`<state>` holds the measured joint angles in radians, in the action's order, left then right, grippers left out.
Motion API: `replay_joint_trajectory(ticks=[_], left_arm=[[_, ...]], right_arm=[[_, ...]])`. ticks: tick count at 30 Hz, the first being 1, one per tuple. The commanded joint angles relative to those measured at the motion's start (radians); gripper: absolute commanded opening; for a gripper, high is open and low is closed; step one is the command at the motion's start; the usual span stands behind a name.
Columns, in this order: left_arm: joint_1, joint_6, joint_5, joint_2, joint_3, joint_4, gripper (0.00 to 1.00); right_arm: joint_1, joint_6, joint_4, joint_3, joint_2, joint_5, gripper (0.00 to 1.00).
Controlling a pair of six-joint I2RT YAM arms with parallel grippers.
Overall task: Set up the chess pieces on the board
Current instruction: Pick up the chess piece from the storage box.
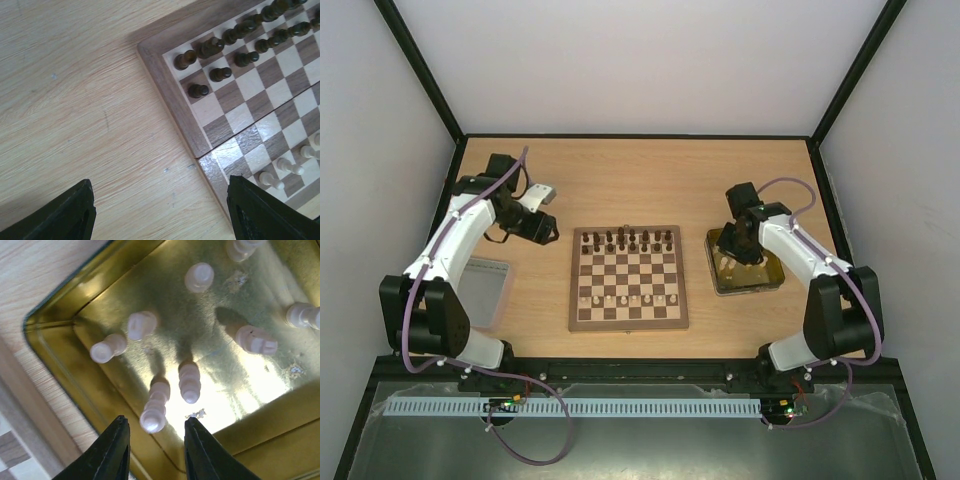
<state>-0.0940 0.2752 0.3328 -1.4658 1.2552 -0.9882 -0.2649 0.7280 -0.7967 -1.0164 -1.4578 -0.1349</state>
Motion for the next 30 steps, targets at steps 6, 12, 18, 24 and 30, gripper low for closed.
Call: replay_joint_trajectory(ticks=[6,12,18,24,30], left_arm=[[0.024,-0.01,-0.056,0.015,0.002,-0.045,0.73],[0.024,-0.01,-0.041,0.006,-0.001,-0.049,0.73],[0.023,-0.015,-0.037,0.012,-0.018,-0.039,0.73],[0.023,-0.01,-0.04,0.011,-0.019,-0.043,0.73],[0.022,-0.013,-0.04,0.014,-0.023,-0.036,0.73]], right_arm=[[0.048,-0.033,0.088,0.046,-0.063,-0.066,0.29],[0.048,-0.035,0.085,0.023,-0.078,-0.061,0.29],[0.048,-0.047,0.062,-0.026,-0.096,-0.04,0.29],[0.048,-0.05,0.044,-0.058,-0.105,-0.01,0.29],[0.082,-0.025,0.041,-0.025,-0.072,0.039,0.29]])
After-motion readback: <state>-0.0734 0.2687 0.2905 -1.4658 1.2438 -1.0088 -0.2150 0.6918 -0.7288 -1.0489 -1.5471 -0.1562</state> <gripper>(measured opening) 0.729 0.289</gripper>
